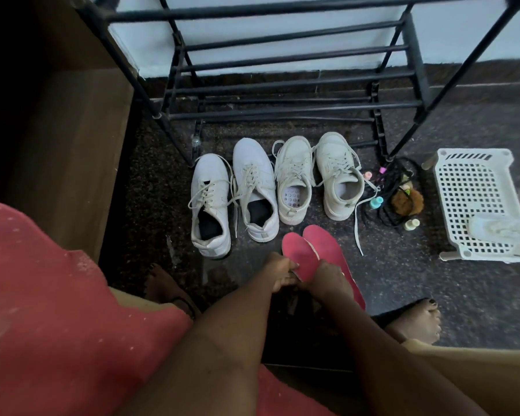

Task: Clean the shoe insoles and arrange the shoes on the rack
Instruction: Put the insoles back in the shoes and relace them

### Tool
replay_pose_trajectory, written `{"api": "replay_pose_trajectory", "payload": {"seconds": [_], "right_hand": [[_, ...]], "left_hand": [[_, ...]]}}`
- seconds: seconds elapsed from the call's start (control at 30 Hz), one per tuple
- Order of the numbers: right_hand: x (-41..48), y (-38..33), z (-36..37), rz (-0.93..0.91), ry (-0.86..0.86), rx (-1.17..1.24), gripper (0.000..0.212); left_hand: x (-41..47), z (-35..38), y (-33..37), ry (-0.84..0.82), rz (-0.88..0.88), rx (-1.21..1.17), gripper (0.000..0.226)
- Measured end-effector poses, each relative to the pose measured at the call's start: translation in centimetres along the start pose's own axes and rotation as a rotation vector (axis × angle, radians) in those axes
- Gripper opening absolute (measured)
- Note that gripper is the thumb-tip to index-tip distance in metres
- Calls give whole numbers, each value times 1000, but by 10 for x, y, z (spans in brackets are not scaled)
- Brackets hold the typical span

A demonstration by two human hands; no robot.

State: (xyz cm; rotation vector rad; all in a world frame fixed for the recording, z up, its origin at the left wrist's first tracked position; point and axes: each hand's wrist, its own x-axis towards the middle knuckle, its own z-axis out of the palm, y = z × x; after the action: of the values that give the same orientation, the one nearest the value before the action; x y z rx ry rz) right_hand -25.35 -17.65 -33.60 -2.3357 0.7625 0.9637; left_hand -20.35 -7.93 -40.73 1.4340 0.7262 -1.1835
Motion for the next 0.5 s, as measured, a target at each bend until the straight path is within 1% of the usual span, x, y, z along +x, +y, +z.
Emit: {"api": "replay_pose_trajectory", "payload": {"seconds": [0.03,0.07,0.1,0.17,0.23,0.3,0.33,0.37,0.43,0.5], "right_hand": [[-5,-2,-6,-6,11,-15,54],[-12,-5,-12,-6,18,-20,50],[-19,-9,-20,-7,26,-19,49],[-31,-16,-35,-26,65,-43,48],[-39,-23,-49,-57,142,-40,42],[-44,-28,-59,-56,218,32,39],[-45,-30,-63,-53,237,81,39],[-43,-32,-67,-45,252,134,39],[-38,-36,-74,-17,265,204,39],[-29,-40,-80,-22,244,191,41]], "left_hand": [[-5,0,5,0,2,12,19],[-12,0,9,-3,0,8,26],[-17,0,14,-14,4,-11,28],[-30,1,28,0,22,-69,28],[-43,1,46,8,61,-153,29],[-51,-3,66,54,106,-204,29],[-52,-6,77,104,144,-188,24],[-50,-11,91,186,199,-146,21],[-40,-20,117,415,358,49,20],[-30,-30,137,557,518,374,23]]}}
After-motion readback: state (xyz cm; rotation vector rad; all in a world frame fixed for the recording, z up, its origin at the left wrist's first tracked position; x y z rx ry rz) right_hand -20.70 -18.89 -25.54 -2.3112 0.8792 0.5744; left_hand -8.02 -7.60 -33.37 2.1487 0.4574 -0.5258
